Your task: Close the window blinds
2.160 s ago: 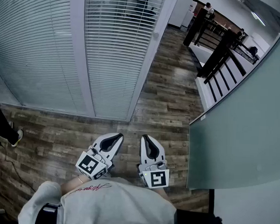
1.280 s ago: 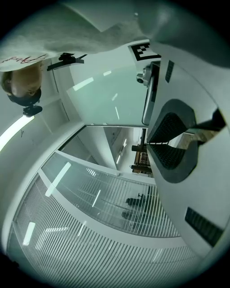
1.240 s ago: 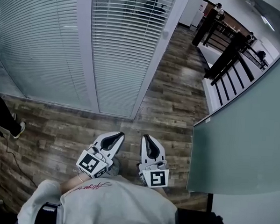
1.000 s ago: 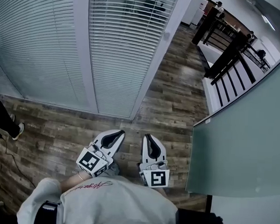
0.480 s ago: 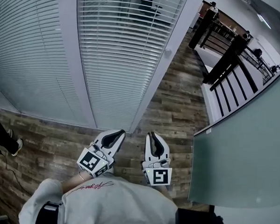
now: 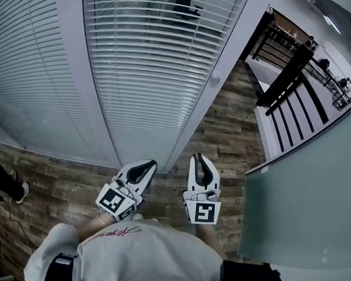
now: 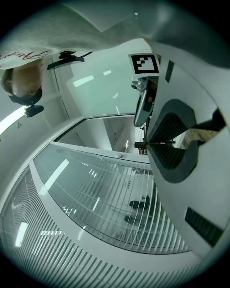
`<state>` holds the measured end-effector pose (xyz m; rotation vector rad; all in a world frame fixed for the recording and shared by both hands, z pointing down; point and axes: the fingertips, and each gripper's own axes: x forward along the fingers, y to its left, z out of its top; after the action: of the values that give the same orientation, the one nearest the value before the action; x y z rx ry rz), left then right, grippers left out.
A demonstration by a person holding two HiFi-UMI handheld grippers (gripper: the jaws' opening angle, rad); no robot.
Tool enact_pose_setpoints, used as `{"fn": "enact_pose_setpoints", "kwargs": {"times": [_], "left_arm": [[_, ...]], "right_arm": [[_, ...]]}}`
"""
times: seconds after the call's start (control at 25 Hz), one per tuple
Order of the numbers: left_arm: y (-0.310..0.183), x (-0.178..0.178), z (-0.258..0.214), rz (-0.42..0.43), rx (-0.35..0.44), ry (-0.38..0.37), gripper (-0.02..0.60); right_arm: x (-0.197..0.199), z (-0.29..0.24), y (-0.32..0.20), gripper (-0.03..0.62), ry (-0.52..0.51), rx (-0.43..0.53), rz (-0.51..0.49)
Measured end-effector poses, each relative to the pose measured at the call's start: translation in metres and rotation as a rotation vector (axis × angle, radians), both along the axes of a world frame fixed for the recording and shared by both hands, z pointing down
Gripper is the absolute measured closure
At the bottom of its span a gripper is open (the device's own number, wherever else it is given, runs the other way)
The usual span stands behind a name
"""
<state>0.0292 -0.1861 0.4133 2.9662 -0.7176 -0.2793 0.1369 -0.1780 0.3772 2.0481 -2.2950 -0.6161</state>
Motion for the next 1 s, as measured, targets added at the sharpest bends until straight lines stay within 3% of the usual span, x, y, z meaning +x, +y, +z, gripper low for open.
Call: {"fn": "enact_pose_setpoints", "kwargs": {"times": [0.28, 0.44, 0.68, 0.92, 1.0], "left_arm": [[-0.006, 0.015, -0.001, -0.043, -0.012, 0.024, 0.561], [0.002, 0.013, 0.004, -0.076, -0.023, 0.024, 0.561], [0.006, 0.012, 0.006, -0.104, -0.044, 0.002, 0.561], [0.007, 0.007, 0.001, -0.132, -0.014, 0.008, 0.561], [0.007, 0.005, -0.006, -0.135, -0.02, 0.009, 0.561]], "right_arm": [[0.059, -0.023, -0.056, 0.559, 0.234, -0.077, 0.12], [0.075, -0.058, -0.087, 0.494, 0.319, -0.035, 0.117], [0.092, -0.098, -0.149, 0.491, 0.459, -0.001, 0.19], [0.086, -0.108, -0.178, 0.487, 0.791, -0.001, 0.241], [0.086, -0.116, -0.185, 0.48, 0.854, -0.016, 0.234]]}}
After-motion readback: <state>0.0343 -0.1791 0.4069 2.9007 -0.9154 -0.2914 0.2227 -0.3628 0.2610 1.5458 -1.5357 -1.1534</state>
